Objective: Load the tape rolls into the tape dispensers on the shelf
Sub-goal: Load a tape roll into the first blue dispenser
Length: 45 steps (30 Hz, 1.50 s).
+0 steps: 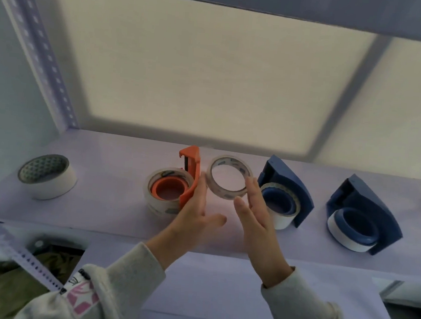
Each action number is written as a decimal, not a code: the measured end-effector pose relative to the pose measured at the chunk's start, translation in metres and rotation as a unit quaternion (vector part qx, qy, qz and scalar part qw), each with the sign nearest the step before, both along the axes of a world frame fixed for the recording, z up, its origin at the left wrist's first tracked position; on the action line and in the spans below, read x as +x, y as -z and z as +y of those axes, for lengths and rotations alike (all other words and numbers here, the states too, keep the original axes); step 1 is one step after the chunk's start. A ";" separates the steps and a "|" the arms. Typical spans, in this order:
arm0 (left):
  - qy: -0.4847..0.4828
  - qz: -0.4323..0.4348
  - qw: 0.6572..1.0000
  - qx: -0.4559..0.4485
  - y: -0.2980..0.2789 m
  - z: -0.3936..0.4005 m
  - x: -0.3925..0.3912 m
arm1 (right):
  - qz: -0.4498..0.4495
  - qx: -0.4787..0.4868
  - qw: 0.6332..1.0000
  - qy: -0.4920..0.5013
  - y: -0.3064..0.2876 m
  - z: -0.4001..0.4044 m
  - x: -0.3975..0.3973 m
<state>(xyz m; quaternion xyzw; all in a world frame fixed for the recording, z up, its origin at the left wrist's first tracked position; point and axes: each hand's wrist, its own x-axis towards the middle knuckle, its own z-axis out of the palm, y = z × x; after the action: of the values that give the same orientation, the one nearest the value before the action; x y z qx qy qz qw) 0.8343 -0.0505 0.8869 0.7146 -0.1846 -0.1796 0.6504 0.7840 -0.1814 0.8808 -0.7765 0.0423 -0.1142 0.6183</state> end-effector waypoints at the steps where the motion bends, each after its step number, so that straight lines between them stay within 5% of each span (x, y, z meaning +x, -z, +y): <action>1: -0.004 -0.010 1.000 0.015 0.002 0.001 0.001 | 0.009 -0.005 1.000 -0.002 0.001 0.000 0.001; 8: -0.038 -0.021 0.998 0.049 0.005 0.013 0.014 | 0.047 -0.012 0.998 -0.040 0.005 0.008 0.010; 12: -0.051 -0.059 0.983 0.168 0.008 0.014 0.020 | 0.064 -0.003 0.997 -0.040 0.009 0.004 0.010; 18: 0.015 -0.086 0.921 0.380 -0.001 0.015 0.024 | 0.101 -0.091 0.990 -0.033 0.009 -0.010 0.006; 23: 0.050 -0.146 0.833 0.532 -0.014 0.008 0.021 | 0.141 -0.232 0.962 -0.039 0.002 -0.006 0.004; 26: 0.018 -0.225 0.801 0.555 -0.024 0.007 0.006 | 0.104 -0.292 0.951 -0.016 -0.011 -0.004 -0.011; 29: -0.086 -0.274 0.865 0.411 -0.033 0.005 0.001 | -0.003 -0.206 0.974 0.092 -0.030 -0.017 -0.026; 32: -0.062 -0.150 0.968 0.189 -0.035 -0.015 -0.001 | -0.022 -0.120 0.969 0.217 -0.034 -0.039 -0.030; 45: -0.004 -0.183 0.974 0.134 -0.006 -0.106 -0.011 | 0.015 -0.072 0.970 0.234 -0.012 -0.062 -0.039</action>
<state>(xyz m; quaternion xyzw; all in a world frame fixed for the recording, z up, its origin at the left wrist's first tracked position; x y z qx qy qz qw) 0.8230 -0.1562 0.8929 0.8168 -0.2716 -0.0662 0.5046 0.7454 -0.2431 0.8930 -0.7889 0.2234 -0.2469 0.5165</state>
